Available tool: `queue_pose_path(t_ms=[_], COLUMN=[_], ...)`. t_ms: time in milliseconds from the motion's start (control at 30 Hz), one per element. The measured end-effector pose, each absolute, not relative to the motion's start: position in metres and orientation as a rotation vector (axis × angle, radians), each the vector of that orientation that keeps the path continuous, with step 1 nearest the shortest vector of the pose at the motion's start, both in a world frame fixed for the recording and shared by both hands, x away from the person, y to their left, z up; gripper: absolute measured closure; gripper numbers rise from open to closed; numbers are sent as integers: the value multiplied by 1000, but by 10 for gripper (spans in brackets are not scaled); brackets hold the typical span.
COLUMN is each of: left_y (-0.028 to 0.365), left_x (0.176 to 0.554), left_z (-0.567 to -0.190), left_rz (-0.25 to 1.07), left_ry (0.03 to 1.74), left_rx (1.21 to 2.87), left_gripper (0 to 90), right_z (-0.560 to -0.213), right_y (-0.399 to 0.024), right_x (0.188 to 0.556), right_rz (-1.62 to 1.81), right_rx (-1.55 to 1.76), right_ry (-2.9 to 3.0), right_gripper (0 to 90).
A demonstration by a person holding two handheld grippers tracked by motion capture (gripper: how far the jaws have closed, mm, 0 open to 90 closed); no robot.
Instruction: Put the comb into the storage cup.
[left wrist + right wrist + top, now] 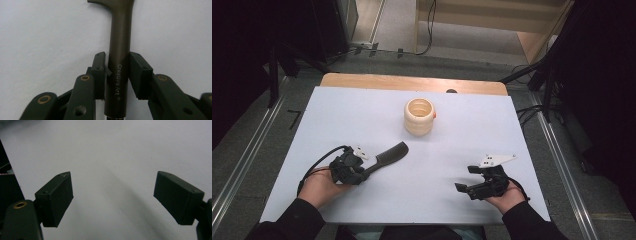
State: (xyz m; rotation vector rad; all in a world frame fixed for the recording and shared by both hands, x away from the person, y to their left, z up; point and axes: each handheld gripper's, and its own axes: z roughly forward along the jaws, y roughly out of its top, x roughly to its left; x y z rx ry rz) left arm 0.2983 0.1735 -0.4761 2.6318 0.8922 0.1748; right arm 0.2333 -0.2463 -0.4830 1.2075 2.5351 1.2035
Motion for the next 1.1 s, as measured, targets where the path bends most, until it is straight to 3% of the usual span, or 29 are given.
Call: queue_pose_path(t_ms=[467, 1100], left_y=[182, 169], left_x=[305, 294], left_z=[-474, -443], left_rz=[86, -56], left_ry=[942, 741], left_rx=[2564, 2341], left_gripper=[733, 733], right_z=[-478, -468], right_y=[-243, -246], right_x=[232, 229], right_rz=[1271, 1396], right_rx=[1180, 1201], right_ry=[2493, 2395], right_gripper=[139, 142])
